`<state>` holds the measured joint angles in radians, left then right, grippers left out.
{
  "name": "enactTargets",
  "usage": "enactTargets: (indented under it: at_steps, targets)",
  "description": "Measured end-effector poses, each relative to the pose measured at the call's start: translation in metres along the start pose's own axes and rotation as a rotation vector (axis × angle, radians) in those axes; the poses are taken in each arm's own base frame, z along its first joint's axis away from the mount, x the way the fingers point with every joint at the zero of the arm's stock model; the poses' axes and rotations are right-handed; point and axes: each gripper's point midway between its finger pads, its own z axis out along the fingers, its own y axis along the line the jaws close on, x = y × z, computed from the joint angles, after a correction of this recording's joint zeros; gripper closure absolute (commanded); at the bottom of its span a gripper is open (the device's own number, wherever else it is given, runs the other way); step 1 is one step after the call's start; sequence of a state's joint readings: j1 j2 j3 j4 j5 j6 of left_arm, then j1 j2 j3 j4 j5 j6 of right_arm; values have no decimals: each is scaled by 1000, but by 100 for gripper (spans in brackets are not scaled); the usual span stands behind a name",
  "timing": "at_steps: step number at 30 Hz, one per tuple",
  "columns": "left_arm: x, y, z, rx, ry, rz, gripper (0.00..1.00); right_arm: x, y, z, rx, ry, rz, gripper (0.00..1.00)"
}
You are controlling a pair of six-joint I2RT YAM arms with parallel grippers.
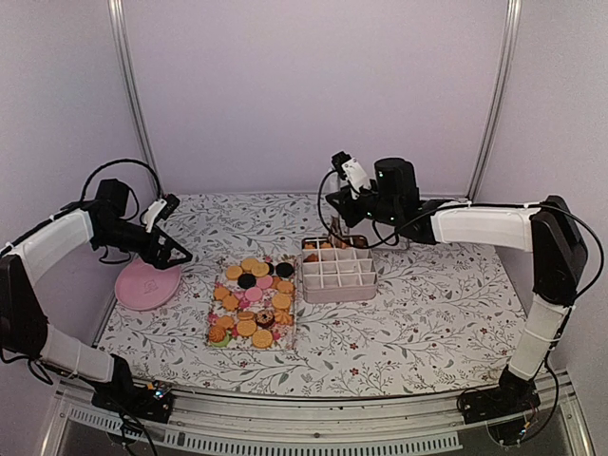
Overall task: Pack the cookies
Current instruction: Place the fake cookies in the empty pocket of the box.
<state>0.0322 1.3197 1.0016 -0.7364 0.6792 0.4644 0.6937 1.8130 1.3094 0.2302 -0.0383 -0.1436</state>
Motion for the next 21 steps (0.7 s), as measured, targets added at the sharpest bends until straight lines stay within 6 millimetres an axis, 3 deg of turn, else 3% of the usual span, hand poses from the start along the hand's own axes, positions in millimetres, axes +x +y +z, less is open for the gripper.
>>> enactTargets:
  at_steps: [6, 21]
  targets:
    - [-3, 0, -1, -4, -3, 6, 1, 18, 2, -2, -2, 35, 2, 90]
    - [-5, -1, -1, -7, -1, 12, 1, 16, 2, -9, 0, 22, 4, 76]
